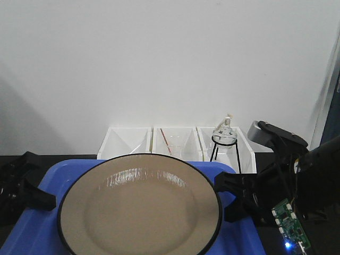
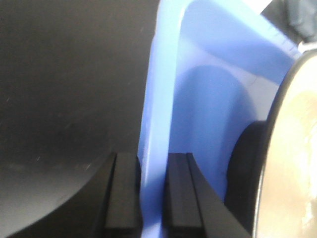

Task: Place disk in tray to left cabinet
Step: 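Lift the blue tray holding the plate with both grippers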

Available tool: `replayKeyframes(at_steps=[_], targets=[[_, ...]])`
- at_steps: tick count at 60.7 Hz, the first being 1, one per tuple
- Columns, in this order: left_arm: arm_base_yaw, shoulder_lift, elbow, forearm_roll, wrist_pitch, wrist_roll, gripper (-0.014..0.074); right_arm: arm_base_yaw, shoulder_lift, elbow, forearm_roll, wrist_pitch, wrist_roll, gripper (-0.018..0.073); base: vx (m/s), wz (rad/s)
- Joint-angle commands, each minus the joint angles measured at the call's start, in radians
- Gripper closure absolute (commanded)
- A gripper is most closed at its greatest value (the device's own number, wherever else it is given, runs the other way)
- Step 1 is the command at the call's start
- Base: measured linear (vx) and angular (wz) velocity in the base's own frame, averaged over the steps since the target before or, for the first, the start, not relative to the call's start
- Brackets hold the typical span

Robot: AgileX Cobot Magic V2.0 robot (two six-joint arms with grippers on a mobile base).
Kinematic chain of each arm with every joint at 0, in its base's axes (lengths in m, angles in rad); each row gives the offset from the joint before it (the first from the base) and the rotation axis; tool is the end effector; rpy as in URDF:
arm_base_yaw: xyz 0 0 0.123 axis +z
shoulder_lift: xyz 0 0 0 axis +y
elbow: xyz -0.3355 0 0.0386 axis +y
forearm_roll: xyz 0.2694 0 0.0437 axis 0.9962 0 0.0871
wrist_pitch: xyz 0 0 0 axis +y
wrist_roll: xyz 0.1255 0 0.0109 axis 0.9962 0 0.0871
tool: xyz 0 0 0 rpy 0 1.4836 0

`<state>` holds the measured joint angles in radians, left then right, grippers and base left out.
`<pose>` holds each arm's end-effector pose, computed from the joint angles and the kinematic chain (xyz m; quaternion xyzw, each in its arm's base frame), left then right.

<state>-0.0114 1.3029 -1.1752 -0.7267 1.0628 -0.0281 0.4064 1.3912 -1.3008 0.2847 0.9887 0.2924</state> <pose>0.2782 -0.0763 0.3811 -0.1038 0.9085 -0.3463 0.2097 0.2815 0.1533 0.3780 -0.0132 0.9495 0.2244 0.2190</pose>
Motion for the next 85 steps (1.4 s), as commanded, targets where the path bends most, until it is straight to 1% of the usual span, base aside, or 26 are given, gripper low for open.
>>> replayKeyframes(at_steps=[1,8,85], targets=[[-0.035,-0.037,-0.034,-0.324,0.013,-0.014,0.0597,0.032,-0.029,-0.044,0.216,-0.112,-0.014,0.0564,0.00,0.00],[-0.035,-0.037,-0.034,-0.323,-0.017,-0.014,0.0597,0.032,-0.029,-0.044,0.216,-0.111,-0.014,0.0564,0.00,0.00],[-0.035,-0.037,-0.033,-0.323,-0.017,-0.014,0.0597,0.032,-0.029,-0.044,0.216,-0.108,-0.014,0.0564,0.00,0.00]])
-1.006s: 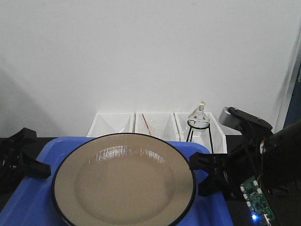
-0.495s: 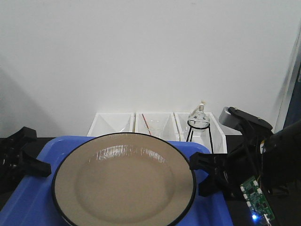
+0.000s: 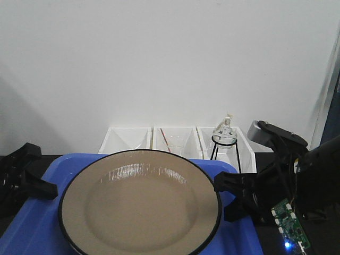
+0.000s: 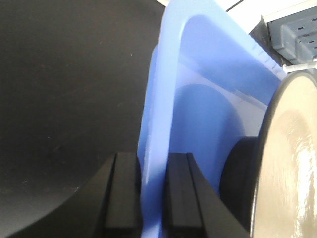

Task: Place disk in tray to left cabinet
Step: 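Lift the blue tray holding the plate with both grippers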

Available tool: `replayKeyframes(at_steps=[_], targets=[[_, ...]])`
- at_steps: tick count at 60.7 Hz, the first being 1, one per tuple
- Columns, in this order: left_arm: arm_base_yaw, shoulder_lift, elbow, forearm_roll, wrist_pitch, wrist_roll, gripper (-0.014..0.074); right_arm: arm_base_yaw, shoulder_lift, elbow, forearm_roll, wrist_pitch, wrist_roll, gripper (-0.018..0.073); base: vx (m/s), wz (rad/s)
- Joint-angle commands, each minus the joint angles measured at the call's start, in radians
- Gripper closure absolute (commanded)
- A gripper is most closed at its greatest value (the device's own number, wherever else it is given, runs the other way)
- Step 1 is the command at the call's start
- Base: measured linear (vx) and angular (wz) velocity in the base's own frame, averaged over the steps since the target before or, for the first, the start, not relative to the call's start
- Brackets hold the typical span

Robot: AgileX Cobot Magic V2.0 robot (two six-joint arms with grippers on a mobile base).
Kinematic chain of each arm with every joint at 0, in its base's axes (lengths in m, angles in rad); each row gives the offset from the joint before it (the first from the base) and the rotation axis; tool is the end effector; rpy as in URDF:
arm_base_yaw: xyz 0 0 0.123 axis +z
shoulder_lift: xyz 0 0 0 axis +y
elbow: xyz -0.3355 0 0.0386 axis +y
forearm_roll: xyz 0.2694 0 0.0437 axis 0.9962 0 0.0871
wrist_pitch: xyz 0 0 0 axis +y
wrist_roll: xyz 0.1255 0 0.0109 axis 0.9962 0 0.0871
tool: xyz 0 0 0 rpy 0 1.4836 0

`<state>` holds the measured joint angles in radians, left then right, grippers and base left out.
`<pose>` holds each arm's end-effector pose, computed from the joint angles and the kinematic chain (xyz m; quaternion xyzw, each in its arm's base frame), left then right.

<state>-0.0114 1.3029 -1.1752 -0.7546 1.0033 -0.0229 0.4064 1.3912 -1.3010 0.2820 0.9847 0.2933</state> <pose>0.2848 -0.0760 0.3857 -0.1154 0.8969 -0.3556 0.2361 0.2820 0.1532 0.3782 -0.0129 0.9491 0.2239 0.2212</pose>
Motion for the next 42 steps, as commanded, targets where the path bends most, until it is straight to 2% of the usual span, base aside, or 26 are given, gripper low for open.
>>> replayKeyframes(at_steps=[1,42], targets=[[-0.035,-0.037,-0.033,-0.295,0.043,-0.020,0.0597,0.032,-0.029,-0.044,0.219,-0.104,-0.015,0.0564,0.00,0.00],[-0.035,-0.037,-0.033,-0.295,0.043,-0.020,0.0597,0.032,-0.029,-0.044,0.219,-0.104,-0.015,0.0564,0.00,0.00]])
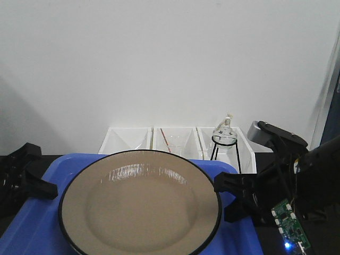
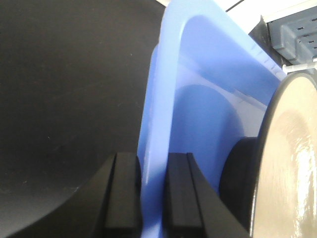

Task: Place disk in tray to left cabinet
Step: 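Lift the blue tray holding the plate with both grippers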

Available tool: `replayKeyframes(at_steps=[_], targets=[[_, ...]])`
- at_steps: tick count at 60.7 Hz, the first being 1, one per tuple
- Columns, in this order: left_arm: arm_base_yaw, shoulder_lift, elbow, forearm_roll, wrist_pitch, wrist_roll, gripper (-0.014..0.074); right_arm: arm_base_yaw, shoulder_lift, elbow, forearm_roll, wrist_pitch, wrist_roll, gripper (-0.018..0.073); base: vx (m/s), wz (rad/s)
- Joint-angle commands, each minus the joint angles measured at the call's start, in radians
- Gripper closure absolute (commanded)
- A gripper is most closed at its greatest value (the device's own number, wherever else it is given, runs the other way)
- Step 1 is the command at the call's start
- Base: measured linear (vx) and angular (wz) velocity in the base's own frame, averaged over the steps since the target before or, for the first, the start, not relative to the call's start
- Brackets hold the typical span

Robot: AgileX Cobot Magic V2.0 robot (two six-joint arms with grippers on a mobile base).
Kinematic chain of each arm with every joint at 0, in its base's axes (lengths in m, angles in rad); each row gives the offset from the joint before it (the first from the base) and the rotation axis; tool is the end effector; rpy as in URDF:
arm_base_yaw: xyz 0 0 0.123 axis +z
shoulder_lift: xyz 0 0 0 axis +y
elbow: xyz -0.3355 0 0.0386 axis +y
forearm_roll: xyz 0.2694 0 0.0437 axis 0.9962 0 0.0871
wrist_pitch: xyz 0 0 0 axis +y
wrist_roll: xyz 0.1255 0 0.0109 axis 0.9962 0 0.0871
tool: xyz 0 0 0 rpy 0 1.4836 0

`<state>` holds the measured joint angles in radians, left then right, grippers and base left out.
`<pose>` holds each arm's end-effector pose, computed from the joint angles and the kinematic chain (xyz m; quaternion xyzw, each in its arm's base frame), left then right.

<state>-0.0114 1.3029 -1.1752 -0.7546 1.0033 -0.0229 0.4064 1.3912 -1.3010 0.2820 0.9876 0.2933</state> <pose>0.2848 -0.0760 0.3857 -0.1154 0.8969 -0.3556 0.2361 0.2817 0.1531 0.3780 -0.0131 0.9495 0.2235 0.2199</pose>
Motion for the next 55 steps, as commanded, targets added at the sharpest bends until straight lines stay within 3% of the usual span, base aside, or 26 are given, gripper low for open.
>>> replayKeyframes(at_steps=[1,55], targets=[[-0.035,-0.037,-0.033,-0.295,0.043,-0.020,0.0597,0.032,-0.029,-0.044,0.219,-0.107,-0.015,0.0564,0.00,0.00],[-0.035,-0.037,-0.033,-0.295,0.043,-0.020,0.0597,0.032,-0.029,-0.044,0.219,-0.110,-0.015,0.0564,-0.04,0.02]])
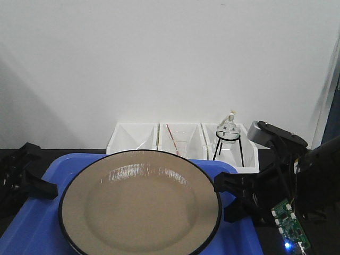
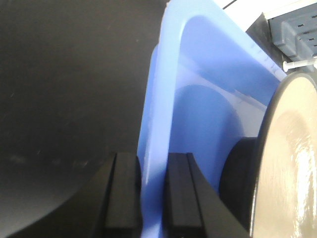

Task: Place disk in tray to left cabinet
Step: 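Hold the tray with both grippers while the base backs and turns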

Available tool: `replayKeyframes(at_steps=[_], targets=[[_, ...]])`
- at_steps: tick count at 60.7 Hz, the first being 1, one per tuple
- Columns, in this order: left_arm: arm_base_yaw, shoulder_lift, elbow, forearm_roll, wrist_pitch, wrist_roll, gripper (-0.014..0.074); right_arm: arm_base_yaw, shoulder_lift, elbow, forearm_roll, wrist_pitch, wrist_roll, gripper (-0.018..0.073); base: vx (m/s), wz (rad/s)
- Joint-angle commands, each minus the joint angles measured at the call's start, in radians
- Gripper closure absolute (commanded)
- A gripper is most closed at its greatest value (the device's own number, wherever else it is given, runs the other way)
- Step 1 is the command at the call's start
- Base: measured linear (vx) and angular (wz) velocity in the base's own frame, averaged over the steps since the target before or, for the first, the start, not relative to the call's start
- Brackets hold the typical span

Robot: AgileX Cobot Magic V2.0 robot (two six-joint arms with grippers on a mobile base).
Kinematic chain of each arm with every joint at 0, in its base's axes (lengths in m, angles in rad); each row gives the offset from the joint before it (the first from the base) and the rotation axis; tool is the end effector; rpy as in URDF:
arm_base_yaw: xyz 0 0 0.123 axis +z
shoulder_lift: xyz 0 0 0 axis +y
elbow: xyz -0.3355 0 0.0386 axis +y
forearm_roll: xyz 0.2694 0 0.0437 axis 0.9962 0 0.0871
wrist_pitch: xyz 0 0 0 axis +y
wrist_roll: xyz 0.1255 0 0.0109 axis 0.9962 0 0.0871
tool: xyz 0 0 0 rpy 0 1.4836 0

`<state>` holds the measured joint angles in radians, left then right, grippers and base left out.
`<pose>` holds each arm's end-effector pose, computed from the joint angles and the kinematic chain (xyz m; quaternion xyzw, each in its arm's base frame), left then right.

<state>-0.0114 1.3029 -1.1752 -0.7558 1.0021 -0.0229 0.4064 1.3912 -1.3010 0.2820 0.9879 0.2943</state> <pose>0.2849 -0.0761 0.3858 -0.1158 0.8966 -0.3561 0.2365 0.2817 0.1531 0.3780 -0.0126 0.9495 0.2235 0.2197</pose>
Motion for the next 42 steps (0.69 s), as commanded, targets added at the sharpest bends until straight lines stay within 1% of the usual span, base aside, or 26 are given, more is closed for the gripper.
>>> replayKeyframes(at_steps=[1,17,42], targets=[[-0.035,-0.037,-0.033,-0.294,0.044,-0.020,0.0597,0.032,-0.029,-0.044,0.219,-0.110,-0.016,0.0564,-0.15,0.09],[-0.035,-0.037,-0.033,-0.294,0.044,-0.020,0.0597,0.032,-0.029,-0.044,0.219,-0.110,-0.016,0.0564,-0.15,0.14],[-0.035,-0.037,-0.033,-0.294,0.044,-0.020,0.0597,0.032,-0.029,-0.044,0.219,-0.110,-0.016,0.0564,-0.18,0.28]])
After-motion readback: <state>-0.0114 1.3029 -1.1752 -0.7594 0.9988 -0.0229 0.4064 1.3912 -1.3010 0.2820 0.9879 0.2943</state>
